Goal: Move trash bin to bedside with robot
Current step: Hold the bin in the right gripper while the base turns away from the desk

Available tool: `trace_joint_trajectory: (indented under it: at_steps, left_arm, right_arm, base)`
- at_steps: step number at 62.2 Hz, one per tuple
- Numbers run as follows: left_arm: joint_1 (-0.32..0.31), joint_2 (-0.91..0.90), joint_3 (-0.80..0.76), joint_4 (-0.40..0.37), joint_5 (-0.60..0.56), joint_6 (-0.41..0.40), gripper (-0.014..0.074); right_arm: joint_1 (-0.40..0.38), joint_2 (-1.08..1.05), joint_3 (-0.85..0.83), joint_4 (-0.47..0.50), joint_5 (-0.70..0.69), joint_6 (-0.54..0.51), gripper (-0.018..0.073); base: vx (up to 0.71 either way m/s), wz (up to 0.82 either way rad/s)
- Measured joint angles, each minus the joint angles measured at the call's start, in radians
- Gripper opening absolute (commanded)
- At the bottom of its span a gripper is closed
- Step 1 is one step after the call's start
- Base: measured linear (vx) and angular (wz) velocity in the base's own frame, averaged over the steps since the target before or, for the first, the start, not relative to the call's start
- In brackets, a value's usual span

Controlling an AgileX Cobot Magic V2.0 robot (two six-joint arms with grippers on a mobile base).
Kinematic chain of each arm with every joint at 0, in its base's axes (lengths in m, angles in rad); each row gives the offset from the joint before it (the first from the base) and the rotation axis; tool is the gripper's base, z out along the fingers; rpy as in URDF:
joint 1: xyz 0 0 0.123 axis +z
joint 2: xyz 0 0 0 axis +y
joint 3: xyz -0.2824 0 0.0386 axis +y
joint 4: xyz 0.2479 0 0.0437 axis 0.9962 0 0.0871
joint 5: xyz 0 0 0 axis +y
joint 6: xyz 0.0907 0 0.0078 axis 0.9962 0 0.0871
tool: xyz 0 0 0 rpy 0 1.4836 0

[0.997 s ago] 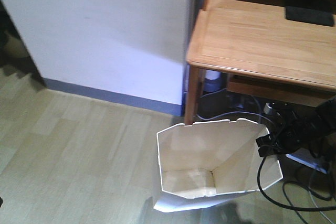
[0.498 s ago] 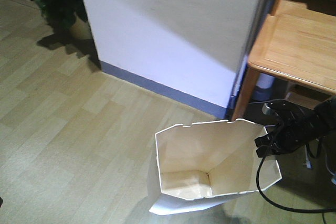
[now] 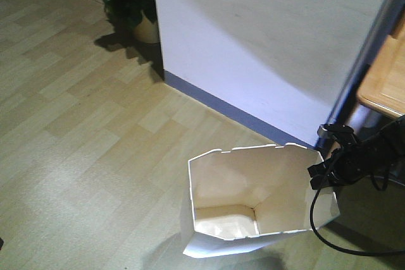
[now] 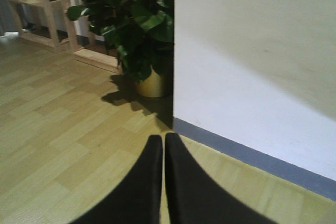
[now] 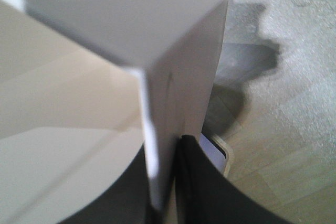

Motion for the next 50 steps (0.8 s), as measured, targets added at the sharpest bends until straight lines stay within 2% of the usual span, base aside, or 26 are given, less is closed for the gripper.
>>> trace_joint_trajectory:
  at_steps: [24, 50]
  left_arm:
    - [0.0, 0.0, 0.0, 0.0, 0.0, 0.0, -0.0006]
    - [0.0, 0.0, 0.0, 0.0, 0.0, 0.0, -0.0006]
  right_arm:
    - [0.0, 0.0, 0.0, 0.0, -0.004, 0.0, -0.0005]
    - [-0.001, 0.0, 0.0, 0.0, -0.005, 0.0, -0.0005]
  base:
    - [0.11, 0.44]
    - [0.16, 0.6]
